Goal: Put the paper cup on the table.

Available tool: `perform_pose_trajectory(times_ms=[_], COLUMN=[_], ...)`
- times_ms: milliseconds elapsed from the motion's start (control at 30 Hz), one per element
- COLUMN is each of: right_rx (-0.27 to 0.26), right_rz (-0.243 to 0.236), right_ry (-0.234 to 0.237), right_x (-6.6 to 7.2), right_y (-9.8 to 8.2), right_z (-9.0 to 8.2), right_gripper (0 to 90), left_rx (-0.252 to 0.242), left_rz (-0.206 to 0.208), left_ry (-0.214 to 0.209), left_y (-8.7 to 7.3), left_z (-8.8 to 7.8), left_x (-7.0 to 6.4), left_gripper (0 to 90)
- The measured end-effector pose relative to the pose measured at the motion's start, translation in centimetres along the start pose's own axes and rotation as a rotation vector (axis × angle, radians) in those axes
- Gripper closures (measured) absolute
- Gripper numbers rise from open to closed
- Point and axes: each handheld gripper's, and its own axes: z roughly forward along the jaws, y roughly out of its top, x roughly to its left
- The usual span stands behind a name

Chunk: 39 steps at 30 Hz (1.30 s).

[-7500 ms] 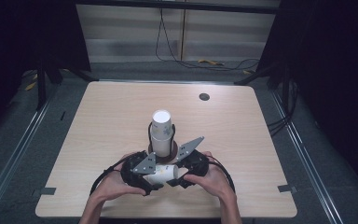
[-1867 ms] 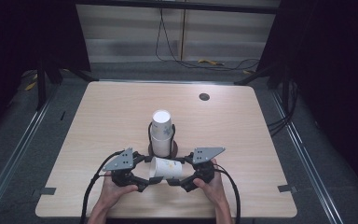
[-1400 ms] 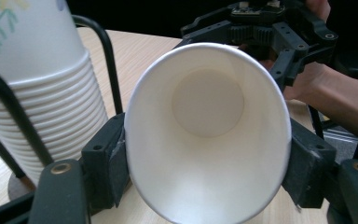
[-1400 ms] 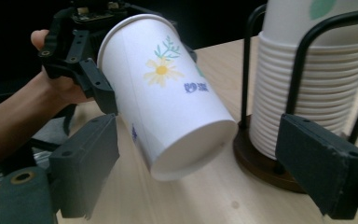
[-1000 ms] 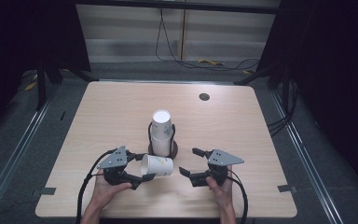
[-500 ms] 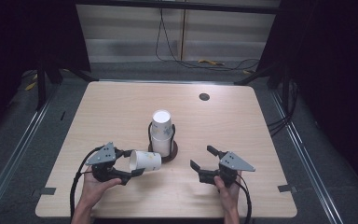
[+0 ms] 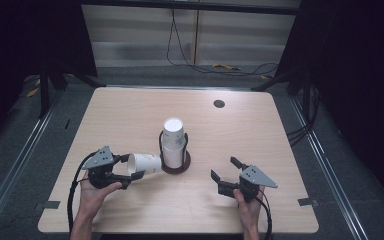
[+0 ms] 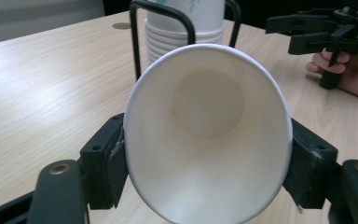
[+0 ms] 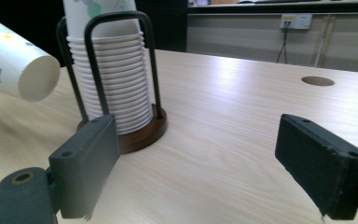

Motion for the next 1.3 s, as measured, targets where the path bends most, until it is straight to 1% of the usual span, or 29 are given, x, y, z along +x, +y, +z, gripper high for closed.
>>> perform_pose_trajectory(times_ms=[67,100,167,233,267,300,333,367,400,433,467,533,567,633,667,700,733,767,833,867,900,933,967,1000,1067,1100,1133,1167,1300], right_rx=[-0.001,0.000,0.001,-0.025,-0.035,-0.057,-0.057,-0.095,-0.095,-0.108,-0.112,-0.120,-0.125,-0.127,-0.133,-0.134,-0.137,-0.138,-0.147,-0.150,-0.150,-0.153,-0.157,-0.164,-0.170,-0.169,-0.169,-0.170,-0.176], right_rz=[0.002,-0.008,-0.010,-0.004,-0.010,-0.013,-0.013,-0.019,-0.019,-0.017,-0.016,-0.013,-0.020,-0.023,-0.026,-0.029,-0.026,-0.025,-0.027,-0.028,-0.028,-0.029,-0.029,-0.032,-0.024,-0.025,-0.025,-0.031,-0.030], right_ry=[-0.020,-0.032,-0.052,-0.066,-0.071,-0.080,-0.080,-0.104,-0.104,-0.106,-0.109,-0.104,-0.109,-0.111,-0.116,-0.113,-0.112,-0.113,-0.115,-0.116,-0.116,-0.109,-0.105,-0.106,-0.102,-0.103,-0.103,-0.106,-0.101], right_x=[0.0,-0.1,-0.1,-0.1,-0.1,0.1,0.1,0.2,0.2,0.2,0.2,0.2,0.2,0.3,0.4,0.4,0.4,0.4,0.4,0.4,0.4,0.4,0.4,0.3,0.3,0.3,0.3,0.4,0.3], right_y=[-0.1,-0.1,-0.1,-0.3,-0.3,-0.4,-0.4,-0.6,-0.6,-0.6,-0.7,-0.7,-0.7,-0.7,-0.8,-0.8,-0.8,-0.8,-0.9,-0.9,-0.9,-0.9,-0.9,-0.9,-1.0,-1.0,-1.0,-1.0,-1.0], right_z=[-0.1,-0.1,-0.3,-0.6,-0.7,-0.9,-0.9,-1.2,-1.2,-1.3,-1.4,-1.4,-1.4,-1.5,-1.5,-1.6,-1.6,-1.6,-1.6,-1.7,-1.7,-1.7,-1.7,-1.8,-1.8,-1.8,-1.8,-1.8,-1.9], right_gripper=[12.9,12.9,12.9,12.8,12.8,12.8,12.8,12.8,12.8,12.8,12.9,12.8,12.8,12.8,12.8,12.9,12.9,12.9,13.0,13.0,13.0,13.2,13.3,13.2,13.3,13.2,13.2,13.2,13.2], left_rx=[0.004,0.013,0.043,0.049,0.049,0.060,0.060,0.067,0.067,0.084,0.097,0.107,0.100,0.099,0.127,0.133,0.133,0.132,0.139,0.141,0.141,0.131,0.135,0.135,0.182,0.187,0.187,0.199,0.262], left_rz=[-0.012,-0.010,-0.004,-0.001,-0.001,-0.009,-0.009,-0.032,-0.032,-0.041,-0.041,-0.045,-0.055,-0.050,-0.039,-0.042,-0.042,-0.059,-0.052,-0.061,-0.061,-0.056,-0.046,-0.046,-0.023,-0.033,-0.033,-0.037,-0.035], left_ry=[0.023,0.032,0.055,0.079,0.079,0.090,0.090,0.084,0.084,0.091,0.099,0.108,0.105,0.107,0.127,0.142,0.142,0.136,0.129,0.121,0.121,0.122,0.117,0.117,0.152,0.156,0.156,0.142,0.150], left_y=[0.2,0.3,0.5,0.6,0.6,0.6,0.6,0.4,0.4,0.3,0.3,0.3,0.5,0.6,1.0,1.2,1.2,1.4,1.8,2.0,2.0,2.4,2.6,2.6,3.1,3.3,3.3,3.6,4.2], left_z=[0.0,0.0,0.0,-0.1,-0.1,-0.2,-0.2,-0.4,-0.4,-0.4,-0.4,-0.4,-0.4,-0.5,-0.5,-0.6,-0.6,-0.6,-0.5,-0.5,-0.5,-0.5,-0.5,-0.5,-0.5,-0.5,-0.5,-0.5,0.3], left_x=[0.2,0.2,0.2,0.4,0.4,0.7,0.7,1.2,1.2,1.7,1.9,2.0,2.2,2.2,2.6,2.7,2.7,3.0,3.1,3.2,3.2,3.2,3.2,3.2,3.2,3.3,3.3,3.5,4.1], left_gripper=[27.4,27.3,27.3,27.3,27.3,27.3,27.3,27.3,27.2,27.3,27.2,27.2,27.1,27.1,27.1,27.1,27.2,27.1,27.1,27.1,27.1,27.1,27.0,27.0,27.0,27.0,27.0,27.0,27.0])
